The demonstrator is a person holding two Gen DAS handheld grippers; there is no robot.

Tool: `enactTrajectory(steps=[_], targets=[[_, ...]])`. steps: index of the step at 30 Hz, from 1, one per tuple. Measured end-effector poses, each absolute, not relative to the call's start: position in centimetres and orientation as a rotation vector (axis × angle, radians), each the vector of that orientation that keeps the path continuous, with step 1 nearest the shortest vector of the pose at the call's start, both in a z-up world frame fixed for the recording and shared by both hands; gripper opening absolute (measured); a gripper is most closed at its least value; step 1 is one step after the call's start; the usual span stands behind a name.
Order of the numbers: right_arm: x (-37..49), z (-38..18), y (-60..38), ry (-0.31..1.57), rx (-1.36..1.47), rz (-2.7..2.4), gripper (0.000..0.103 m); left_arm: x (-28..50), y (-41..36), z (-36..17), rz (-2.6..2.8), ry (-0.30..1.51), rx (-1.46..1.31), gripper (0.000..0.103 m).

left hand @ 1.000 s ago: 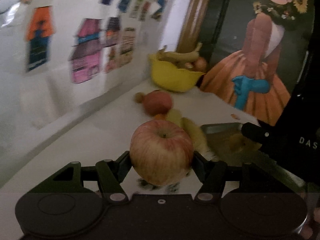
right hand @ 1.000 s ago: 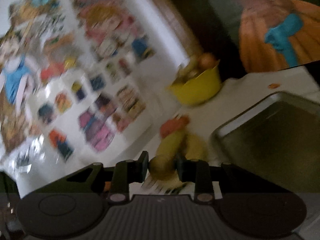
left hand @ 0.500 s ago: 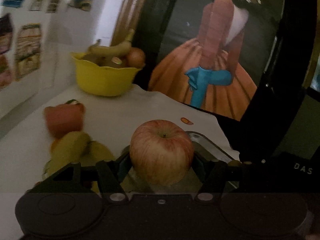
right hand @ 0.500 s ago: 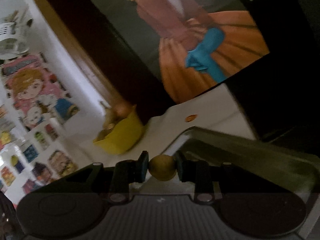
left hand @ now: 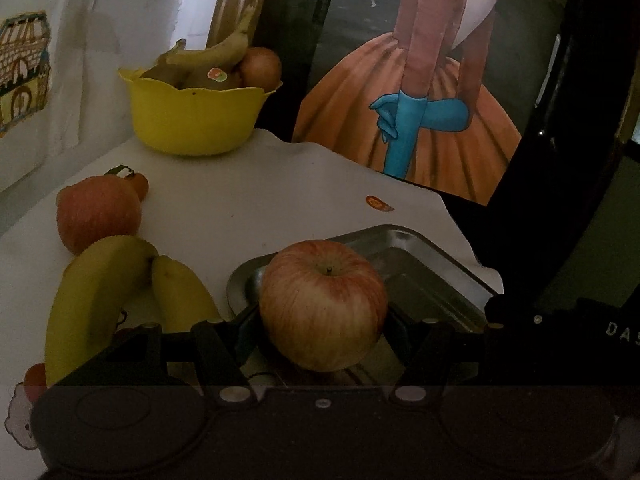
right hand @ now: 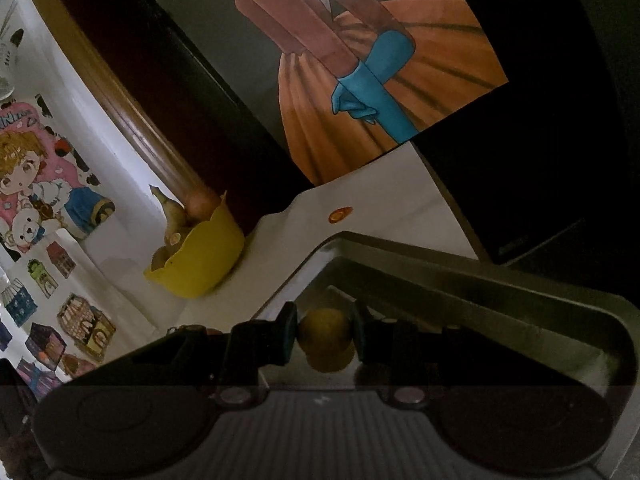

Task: Organize fruits
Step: 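Carry the apple onto the metal tray with the left tool while the right tool places the potato there, then move the open left tool toward the pair of bananas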

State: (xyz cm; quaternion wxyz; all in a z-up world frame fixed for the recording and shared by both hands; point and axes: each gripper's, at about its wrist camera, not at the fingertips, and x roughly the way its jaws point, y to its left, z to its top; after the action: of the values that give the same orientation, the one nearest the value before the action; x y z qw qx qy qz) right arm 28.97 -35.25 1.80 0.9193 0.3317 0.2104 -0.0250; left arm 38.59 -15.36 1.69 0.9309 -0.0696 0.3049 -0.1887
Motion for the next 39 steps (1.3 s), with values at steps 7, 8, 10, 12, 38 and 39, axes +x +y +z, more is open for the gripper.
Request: enactTrajectory(steps=[7,8,10,12,38,39], targets=[[29.0,1.7,-35.0,0.455,0.673,-0.063,0.037,38.6,-15.5,1.6,-0.391,0.615,-0.126,0.066],[28.9,1.7,-35.0,0.453,0.673,-0.065,0.039,38.6,-15.4,1.6,-0.393,0.614,-0.13,0.066],[28.8,1.7,-35.1,0.445,0.676,-0.063,0.045,38.4,-15.2,1.6,-0.406,0.6,-0.15,0.068],[28.7,1.8,-35.1,0.437,0.68,-0.057,0.05,38.2,-15.1,1.9,-0.413,0.575,-0.155,0.072],[21.1,8.3,-25.6,0.155,0.332,0.024,0.103,25.7,2.2,7.6,-0.038,0.333,-0.226,0.102],[20.6,8.4,-24.6,0.157,0.321,0.036,0.103,25.1,3.2,7.5,-0.025,0.338,-0.224,0.102]])
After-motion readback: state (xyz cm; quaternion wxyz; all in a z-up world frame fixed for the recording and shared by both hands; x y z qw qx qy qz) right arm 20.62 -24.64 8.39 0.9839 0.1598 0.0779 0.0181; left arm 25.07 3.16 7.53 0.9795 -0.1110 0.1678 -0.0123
